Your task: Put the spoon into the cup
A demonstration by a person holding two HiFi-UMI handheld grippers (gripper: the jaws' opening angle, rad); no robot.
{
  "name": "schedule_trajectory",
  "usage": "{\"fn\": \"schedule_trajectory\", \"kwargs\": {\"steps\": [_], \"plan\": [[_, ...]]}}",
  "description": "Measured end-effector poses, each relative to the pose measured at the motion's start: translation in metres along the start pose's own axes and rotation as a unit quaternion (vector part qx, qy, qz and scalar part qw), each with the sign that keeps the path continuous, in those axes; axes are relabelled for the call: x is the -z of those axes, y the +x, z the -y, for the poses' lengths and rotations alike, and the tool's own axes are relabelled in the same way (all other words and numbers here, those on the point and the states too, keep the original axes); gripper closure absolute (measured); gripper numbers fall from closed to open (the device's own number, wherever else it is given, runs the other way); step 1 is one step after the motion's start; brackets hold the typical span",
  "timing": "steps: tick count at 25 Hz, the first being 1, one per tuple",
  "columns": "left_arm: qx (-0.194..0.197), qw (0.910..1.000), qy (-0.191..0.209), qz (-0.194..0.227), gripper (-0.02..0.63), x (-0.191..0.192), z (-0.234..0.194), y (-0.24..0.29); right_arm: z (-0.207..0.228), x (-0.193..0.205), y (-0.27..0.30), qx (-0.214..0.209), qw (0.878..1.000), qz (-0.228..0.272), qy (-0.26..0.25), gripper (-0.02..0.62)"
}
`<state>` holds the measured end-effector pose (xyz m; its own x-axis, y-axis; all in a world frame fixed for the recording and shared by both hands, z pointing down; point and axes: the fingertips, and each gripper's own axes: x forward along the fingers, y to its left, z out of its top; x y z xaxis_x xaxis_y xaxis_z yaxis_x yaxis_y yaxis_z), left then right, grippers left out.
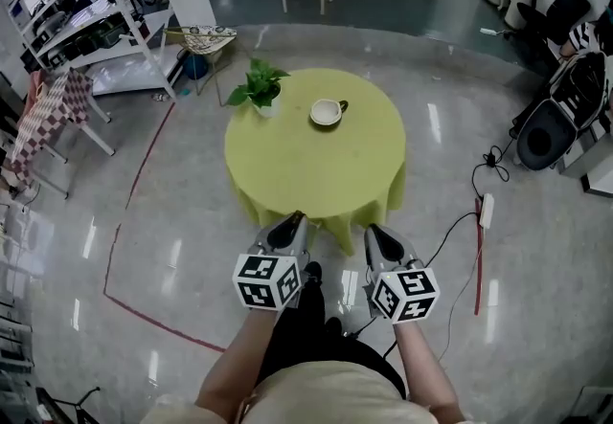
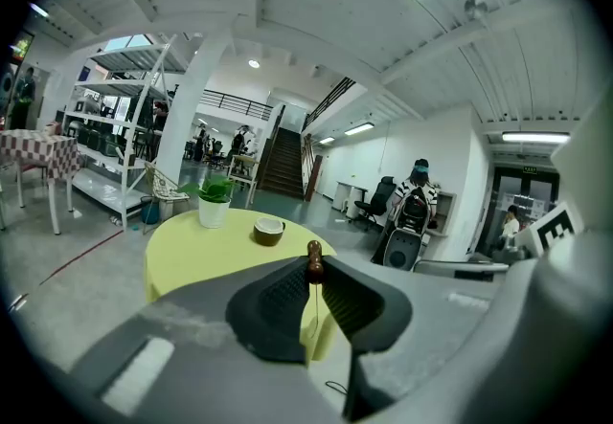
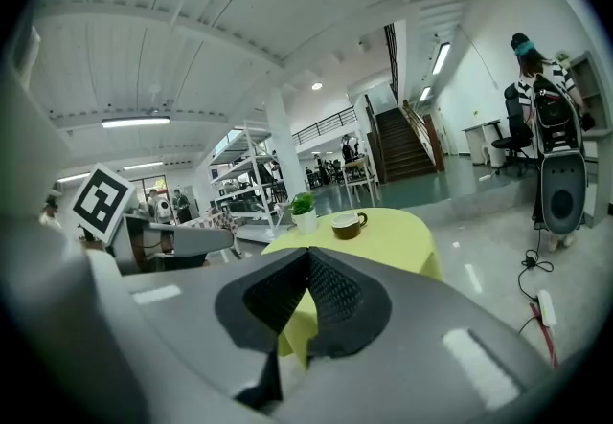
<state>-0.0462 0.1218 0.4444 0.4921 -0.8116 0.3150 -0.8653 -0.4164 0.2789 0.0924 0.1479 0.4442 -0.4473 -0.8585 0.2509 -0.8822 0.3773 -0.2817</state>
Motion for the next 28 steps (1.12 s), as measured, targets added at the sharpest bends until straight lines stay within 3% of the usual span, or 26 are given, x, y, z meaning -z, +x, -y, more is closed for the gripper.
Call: {"fn": "schedule_trajectory", "kwargs": {"steps": [28], "plan": [[0.026, 0.9994, -0.01, -0.021, 0.563, -0.066, -0.102, 0.145, 0.052, -0.043, 0.166, 0.043, 0.999, -0.019, 0.022, 0.595]]}}
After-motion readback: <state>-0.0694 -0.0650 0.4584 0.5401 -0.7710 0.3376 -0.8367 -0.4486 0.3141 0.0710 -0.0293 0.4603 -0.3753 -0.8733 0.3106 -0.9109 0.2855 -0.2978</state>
